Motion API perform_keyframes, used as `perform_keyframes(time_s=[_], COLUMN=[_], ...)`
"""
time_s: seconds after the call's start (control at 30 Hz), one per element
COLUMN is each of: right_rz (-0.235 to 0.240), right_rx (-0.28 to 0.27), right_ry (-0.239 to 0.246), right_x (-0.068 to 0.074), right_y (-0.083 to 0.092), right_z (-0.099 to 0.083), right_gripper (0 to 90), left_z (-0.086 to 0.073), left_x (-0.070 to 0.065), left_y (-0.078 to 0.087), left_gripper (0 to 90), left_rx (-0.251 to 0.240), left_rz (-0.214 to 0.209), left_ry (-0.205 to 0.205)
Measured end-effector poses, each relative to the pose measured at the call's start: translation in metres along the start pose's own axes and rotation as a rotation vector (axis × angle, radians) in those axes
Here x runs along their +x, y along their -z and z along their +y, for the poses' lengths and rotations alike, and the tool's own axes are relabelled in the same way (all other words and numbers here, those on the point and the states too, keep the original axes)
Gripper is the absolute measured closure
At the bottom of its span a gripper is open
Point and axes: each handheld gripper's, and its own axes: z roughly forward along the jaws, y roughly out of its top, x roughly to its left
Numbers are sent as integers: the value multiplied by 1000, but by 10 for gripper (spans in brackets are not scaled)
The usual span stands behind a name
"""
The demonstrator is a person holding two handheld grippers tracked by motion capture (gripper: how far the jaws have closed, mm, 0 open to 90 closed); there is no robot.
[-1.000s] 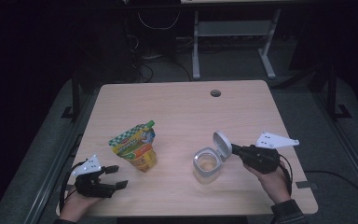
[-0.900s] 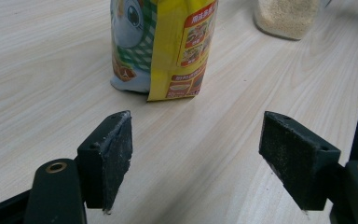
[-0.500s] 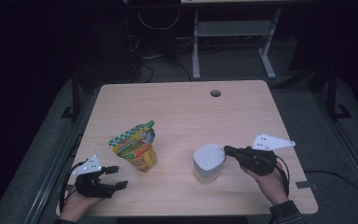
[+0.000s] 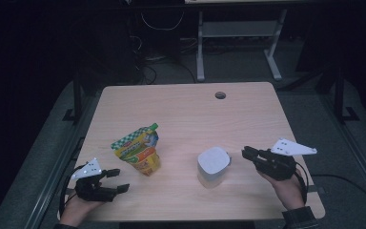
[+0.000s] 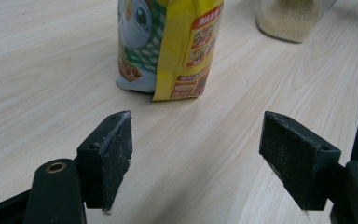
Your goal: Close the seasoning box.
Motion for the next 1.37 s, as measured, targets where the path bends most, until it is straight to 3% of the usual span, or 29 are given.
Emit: perform_keyframes(time_s=[0.13,0.3,0.37,0.57,0.77,0.8,0.93,1.37], right_rz=[-31,-84,-124,-152,-148,-165,-165,-157], right_rx=[19,50,75,126,166,204,237,225], right_ry=[10,-11,-5,19,33,47,41,40], right_x=[0,-3,-3,0,2,1,-1,-2], right_y=[3,10,13,20,19,14,6,4], right_z=[-8,-27,-37,-57,-67,-71,-76,-75], right_gripper=[676,542,471,371,280,247,204,180], left_z=[-1,-1,-2,-1,0,0,0,-2], left_x=[0,2,3,1,-2,-2,-3,-2], left_y=[1,3,3,2,0,-1,-5,-8], left_gripper=[250,247,246,236,225,224,212,198], left_rx=[0,-7,-11,-9,-6,-1,16,28], left_rz=[3,11,15,20,10,8,-3,1], left_ry=[0,8,18,9,-8,-12,-28,-38])
